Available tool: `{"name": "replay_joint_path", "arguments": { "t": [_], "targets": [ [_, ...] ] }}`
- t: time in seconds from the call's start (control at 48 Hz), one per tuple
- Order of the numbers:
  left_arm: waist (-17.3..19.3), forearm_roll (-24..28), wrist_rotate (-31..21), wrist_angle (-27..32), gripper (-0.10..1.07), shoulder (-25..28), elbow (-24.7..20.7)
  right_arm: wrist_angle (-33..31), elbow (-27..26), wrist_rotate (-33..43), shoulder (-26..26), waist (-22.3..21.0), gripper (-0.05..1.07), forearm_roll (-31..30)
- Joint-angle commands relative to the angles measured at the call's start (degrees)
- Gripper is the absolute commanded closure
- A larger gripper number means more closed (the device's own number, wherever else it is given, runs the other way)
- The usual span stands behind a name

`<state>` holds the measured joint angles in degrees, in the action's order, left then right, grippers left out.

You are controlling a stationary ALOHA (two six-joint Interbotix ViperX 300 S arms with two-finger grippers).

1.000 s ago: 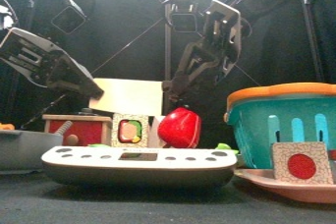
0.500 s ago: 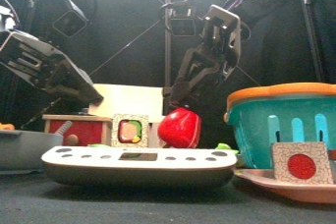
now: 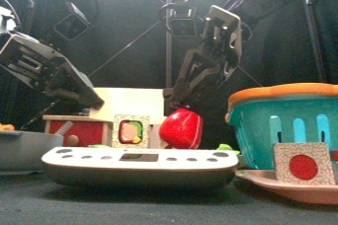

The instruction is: Cut sushi roll

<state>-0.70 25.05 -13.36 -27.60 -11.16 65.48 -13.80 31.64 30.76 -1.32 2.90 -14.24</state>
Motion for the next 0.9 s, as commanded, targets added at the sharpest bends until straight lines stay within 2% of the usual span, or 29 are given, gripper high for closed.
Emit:
{"name": "replay_joint_path", "arguments": {
  "t": [0.0,0.375,0.875],
  "targets": [
    [-1.67,0.35,0.09,0.18,0.62,0.26,0.53,-1.14,-0.26,0.44,0.62,-0.88,0.59,0.00],
    [-1.67,0.35,0.09,0.35,0.62,0.62,0.53,-1.49,-1.14,0.35,0.00,-0.88,0.59,-0.26],
    [-1.67,0.44,0.09,0.62,0.62,3.60,-0.35,-1.49,-2.46,0.35,-2.81,-0.88,0.59,-0.35]
  ]
}}
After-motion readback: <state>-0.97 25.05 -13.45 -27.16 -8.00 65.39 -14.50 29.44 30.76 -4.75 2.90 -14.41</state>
